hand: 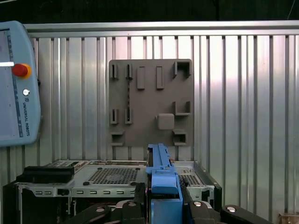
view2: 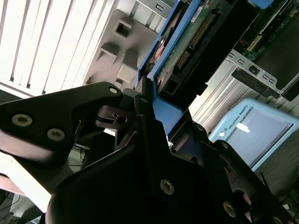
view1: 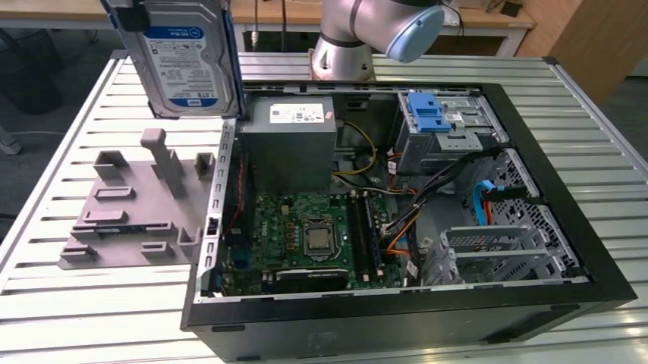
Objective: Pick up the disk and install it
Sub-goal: 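Pick up the disk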
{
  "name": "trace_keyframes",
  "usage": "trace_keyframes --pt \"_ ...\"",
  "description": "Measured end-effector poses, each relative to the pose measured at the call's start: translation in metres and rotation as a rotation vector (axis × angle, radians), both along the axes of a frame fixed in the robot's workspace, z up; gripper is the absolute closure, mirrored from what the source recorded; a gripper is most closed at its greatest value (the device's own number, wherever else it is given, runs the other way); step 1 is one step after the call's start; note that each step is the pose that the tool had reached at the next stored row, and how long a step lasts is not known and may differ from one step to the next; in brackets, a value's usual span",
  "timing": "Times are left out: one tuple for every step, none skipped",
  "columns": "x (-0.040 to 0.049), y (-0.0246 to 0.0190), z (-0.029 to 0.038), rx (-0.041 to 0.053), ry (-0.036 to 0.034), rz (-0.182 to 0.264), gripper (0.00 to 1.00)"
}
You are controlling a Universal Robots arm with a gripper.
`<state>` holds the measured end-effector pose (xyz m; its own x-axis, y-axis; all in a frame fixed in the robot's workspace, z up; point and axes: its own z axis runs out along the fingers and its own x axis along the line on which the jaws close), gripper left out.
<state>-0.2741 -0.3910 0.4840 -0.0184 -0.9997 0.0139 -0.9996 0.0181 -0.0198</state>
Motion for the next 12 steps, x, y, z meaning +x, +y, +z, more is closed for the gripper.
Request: trace_keyframes --pt "0.0010 -0.0003 0.0000 0.0000 0.0000 0.000 0.64" --pt "0.0020 -0.0005 0.0000 0.0001 0.0000 0.000 0.64" --pt "0.0030 -0.0008 0.0000 0.0001 0.0000 0.000 0.64" --pt "0.0040 -0.0011 0.0000 0.0003 0.0000 0.000 0.64" --pt "0.0050 -0.0013 0.0000 0.0002 0.0001 0.000 0.64" --pt "0.0060 -0.0016 0.0000 0.0003 0.0001 0.000 0.64" --pt "0.0068 -0.0018 0.0000 0.0004 0.0000 0.000 0.64" --pt "0.0077 -0.0020 0.0000 0.0004 0.0000 0.000 0.64" --pt "0.0085 -0.0023 0.0000 0.0005 0.0000 0.000 0.64" --pt "0.0094 -0.0025 0.0000 0.0006 0.0000 0.000 0.64" --pt "0.0102 -0.0027 0.0000 0.0006 0.0000 0.000 0.64" --pt "0.0111 -0.0029 0.0000 0.0006 0.0000 0.000 0.64"
